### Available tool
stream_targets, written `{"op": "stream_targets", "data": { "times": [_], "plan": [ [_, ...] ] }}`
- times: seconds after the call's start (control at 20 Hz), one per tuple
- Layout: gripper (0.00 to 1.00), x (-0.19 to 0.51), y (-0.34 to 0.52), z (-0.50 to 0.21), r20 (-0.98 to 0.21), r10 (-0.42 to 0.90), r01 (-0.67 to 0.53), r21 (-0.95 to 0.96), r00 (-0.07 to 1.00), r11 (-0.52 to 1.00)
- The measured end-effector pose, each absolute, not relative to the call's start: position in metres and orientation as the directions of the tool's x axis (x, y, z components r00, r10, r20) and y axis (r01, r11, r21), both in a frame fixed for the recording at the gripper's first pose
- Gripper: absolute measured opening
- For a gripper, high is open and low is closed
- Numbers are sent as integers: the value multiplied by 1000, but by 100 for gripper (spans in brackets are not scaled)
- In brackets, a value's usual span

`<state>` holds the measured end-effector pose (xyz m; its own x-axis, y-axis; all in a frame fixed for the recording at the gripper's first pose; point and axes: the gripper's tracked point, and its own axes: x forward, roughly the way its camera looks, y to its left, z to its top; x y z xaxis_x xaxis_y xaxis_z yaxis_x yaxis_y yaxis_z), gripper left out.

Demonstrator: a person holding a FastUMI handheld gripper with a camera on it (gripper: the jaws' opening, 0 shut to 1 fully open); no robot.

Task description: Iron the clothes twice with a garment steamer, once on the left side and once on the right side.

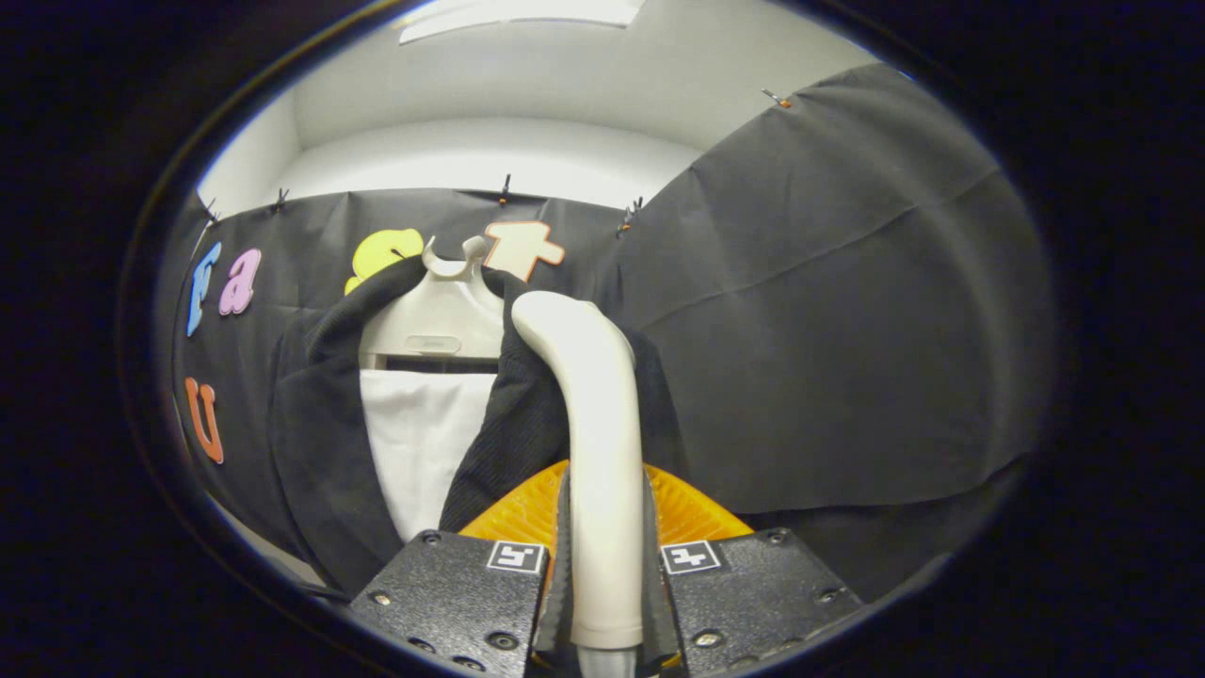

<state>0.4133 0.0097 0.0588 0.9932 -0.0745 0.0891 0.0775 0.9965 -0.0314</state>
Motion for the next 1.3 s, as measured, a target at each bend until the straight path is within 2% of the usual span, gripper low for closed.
{"op": "stream_targets", "data": {
  "times": [0.45, 0.65, 1.3],
  "plan": [
    [32, 387, 13, 48, 86, -118, 123, -55, 989, 991],
    [32, 383, 19, 18, 31, -143, 146, -109, 989, 983],
    [32, 365, 25, -40, -42, -218, 204, -212, 975, 956]
  ]
}}
